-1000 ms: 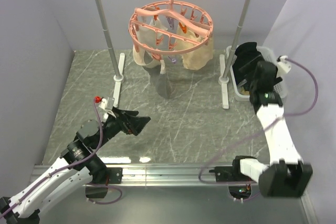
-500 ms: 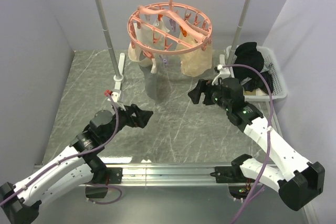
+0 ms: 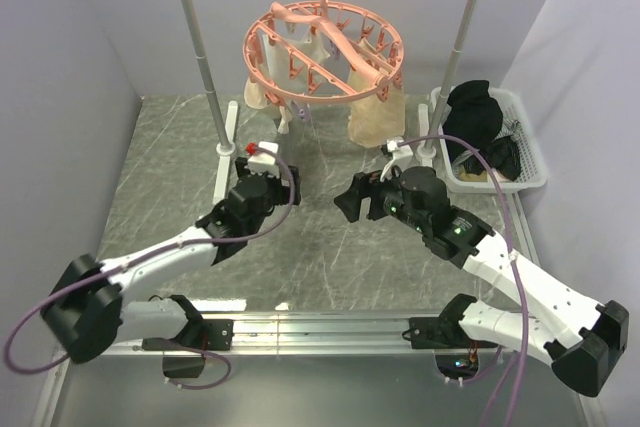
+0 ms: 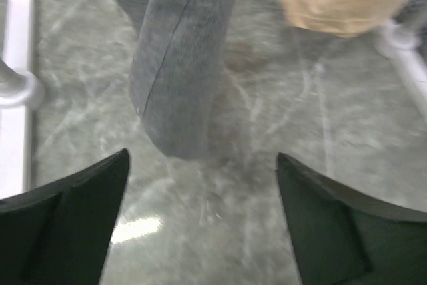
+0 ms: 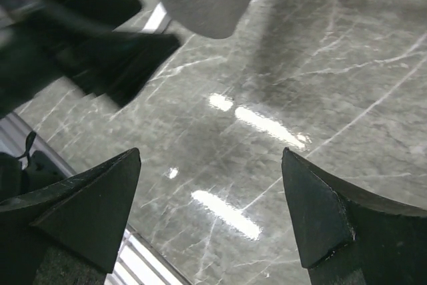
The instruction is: Remove the underwear clipped to the hanger
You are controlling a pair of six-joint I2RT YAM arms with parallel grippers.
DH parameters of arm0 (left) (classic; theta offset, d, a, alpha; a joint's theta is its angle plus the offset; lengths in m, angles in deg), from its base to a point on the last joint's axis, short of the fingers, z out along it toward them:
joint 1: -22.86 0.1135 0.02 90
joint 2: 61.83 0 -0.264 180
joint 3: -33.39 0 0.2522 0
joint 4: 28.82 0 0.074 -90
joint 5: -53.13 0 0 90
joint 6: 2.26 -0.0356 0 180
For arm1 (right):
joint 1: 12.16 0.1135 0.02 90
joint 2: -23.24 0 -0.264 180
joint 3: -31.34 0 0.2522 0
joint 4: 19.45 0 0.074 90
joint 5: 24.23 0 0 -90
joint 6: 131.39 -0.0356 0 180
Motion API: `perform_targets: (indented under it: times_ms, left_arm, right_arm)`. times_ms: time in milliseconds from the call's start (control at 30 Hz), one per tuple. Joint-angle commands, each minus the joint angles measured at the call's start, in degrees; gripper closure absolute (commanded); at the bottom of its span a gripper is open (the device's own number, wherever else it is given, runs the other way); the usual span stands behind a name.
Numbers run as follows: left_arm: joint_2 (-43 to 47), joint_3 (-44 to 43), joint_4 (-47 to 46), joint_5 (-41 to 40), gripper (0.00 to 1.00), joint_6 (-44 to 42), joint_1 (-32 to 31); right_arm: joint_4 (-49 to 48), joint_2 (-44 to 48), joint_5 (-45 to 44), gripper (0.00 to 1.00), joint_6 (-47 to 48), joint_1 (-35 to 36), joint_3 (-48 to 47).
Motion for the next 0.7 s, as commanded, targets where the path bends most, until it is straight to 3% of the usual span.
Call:
perform_targets:
  times_ms: [0,33,67,100,133,300,667]
  left_arm:
    - [-4.9,-4.1,-9.0,-7.5,0.08,-7.1,-0.1]
    - [-6.8,-4.7,-10.0,-6.3,0.17,-7.5,-0.1]
    - [-7.7,-5.9,-10.0,-4.3,0.33,-8.1,-0.1]
    - [-8.5,-6.6,-9.5,-2.7,0.75,-8.3,-0.1]
    - [-9.3,-7.4,-7.7,-0.9,0.99,-7.7,-0.1]
    - [-8.1,-5.9,-7.8,0.1,0.99,-2.4,-0.8]
    - [7.9,2.0,-5.4,-0.2,0.99,4.7,-4.7]
  right_arm:
    - [-1.2,2.0,-3.4,0.07,0.0,3.2,-0.5]
    - [-1.0,2.5,-4.1,0.07,0.1,3.4,-0.9]
    - [-0.5,2.7,-4.2,0.07,0.2,3.6,-1.1]
    - [-0.4,2.9,-4.2,0.08,0.4,4.1,-1.3]
    - [-0.4,3.3,-4.2,0.08,0.9,4.2,-1.5]
    - [0.3,3.2,-3.5,0.08,2.8,4.9,-4.9]
    - [1.9,-4.0,-2.7,0.09,6.4,8.2,-18.9]
